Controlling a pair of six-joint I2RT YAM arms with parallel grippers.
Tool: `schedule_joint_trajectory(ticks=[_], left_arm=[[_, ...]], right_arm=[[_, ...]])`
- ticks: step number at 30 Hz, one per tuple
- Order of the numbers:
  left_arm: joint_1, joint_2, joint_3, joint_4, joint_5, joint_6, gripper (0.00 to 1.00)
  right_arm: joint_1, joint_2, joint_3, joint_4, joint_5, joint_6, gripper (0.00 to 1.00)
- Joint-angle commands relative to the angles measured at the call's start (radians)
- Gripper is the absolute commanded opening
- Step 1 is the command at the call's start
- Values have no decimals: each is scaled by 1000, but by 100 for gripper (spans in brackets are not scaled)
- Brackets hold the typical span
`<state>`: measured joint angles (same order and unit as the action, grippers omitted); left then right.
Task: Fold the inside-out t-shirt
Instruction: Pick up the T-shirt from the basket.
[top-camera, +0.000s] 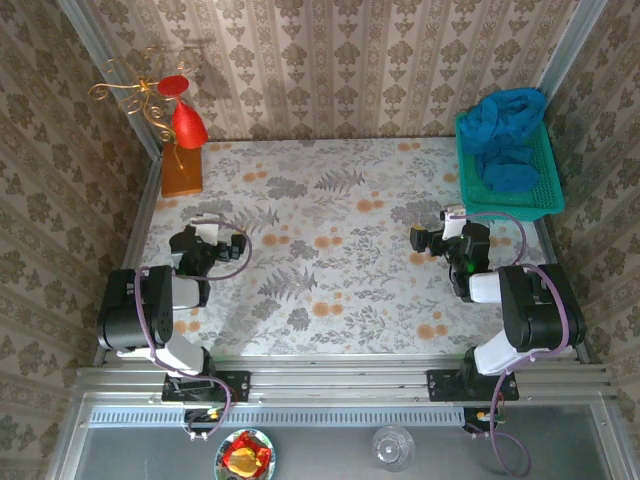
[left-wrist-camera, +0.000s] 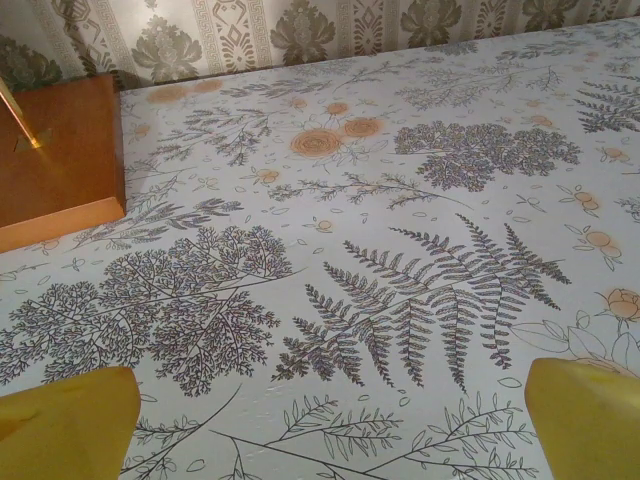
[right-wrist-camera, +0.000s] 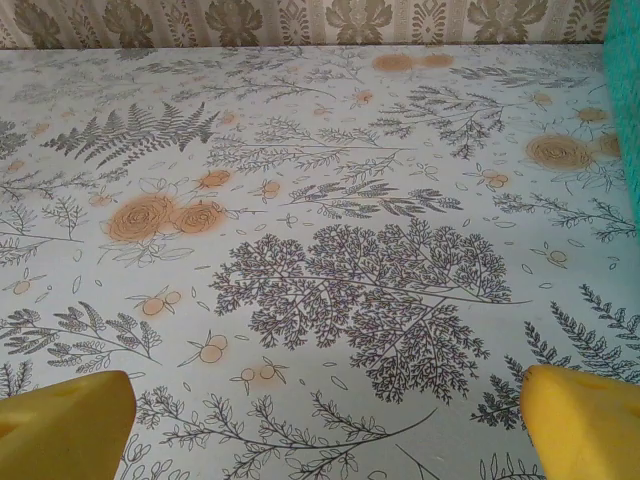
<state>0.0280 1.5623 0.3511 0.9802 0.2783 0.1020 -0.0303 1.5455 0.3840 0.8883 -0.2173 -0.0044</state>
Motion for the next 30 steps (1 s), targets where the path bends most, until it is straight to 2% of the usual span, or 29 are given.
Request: schedule_joint_trajectory(ticks=[1, 22, 26, 30], left_arm=[[6, -3, 5, 9, 21, 10, 100], [8, -3, 11, 1, -1, -2, 100], [8, -2, 22, -18, -52, -21, 100], [9, -3, 23, -20, -51, -22, 100]], right_arm=[[-2, -9, -7, 32, 9, -6, 100], [-2, -10, -6, 32, 10, -5, 100], [-2, -10, -7, 32, 9, -5, 100], [-2, -10, -4, 31, 9, -6, 100]])
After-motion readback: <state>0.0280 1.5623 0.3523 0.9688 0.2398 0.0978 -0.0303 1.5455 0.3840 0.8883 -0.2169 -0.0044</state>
